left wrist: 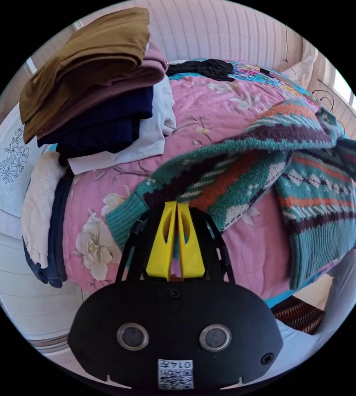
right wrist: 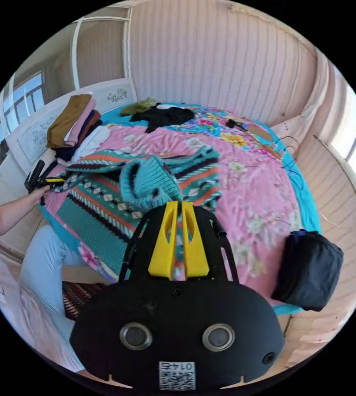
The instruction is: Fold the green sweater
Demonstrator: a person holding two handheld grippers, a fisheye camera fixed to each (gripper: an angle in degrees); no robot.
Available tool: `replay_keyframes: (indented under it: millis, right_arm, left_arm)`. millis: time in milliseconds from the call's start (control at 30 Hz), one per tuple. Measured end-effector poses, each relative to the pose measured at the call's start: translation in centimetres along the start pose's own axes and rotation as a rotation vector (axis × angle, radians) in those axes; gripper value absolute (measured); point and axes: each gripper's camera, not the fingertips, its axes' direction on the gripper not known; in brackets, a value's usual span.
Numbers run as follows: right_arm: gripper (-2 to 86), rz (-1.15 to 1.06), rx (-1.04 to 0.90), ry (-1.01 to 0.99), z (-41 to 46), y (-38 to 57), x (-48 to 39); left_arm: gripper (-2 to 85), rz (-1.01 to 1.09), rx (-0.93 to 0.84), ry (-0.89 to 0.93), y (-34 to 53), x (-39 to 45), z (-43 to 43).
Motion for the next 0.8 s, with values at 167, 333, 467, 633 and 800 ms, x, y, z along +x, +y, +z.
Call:
replay_keyframes:
  millis: [167, 333, 467, 633, 800]
  right_arm:
    - [0.3, 0.347, -0.057, 0.396, -11.5, 5.0, 17.8]
    - [0.6, 0.322, -0.064, 0.403, -10.6, 4.5, 19.2]
    - [4.5, 0.174, -0.021, 0.121, -1.9, 0.7, 15.9]
    - [8.9, 0.132, -0.088, -0.186, 9.4, -4.5, 13.3]
    - [10.4, 0.176, -0.089, -0.268, 16.7, -8.4, 14.0]
  left_arm:
    - [-0.6, 0.03, 0.096, 0.018, 2.7, 0.4, -8.1]
    - [4.9, 0.255, 0.304, 0.102, 3.9, 7.4, -16.4]
    - [7.5, 0.441, 0.312, 0.045, 0.7, 15.1, -15.9]
    - [10.4, 0.609, 0.182, 0.132, -5.9, 23.7, -9.7]
    - [9.2, 0.692, 0.079, -0.043, -11.3, 28.8, -2.4]
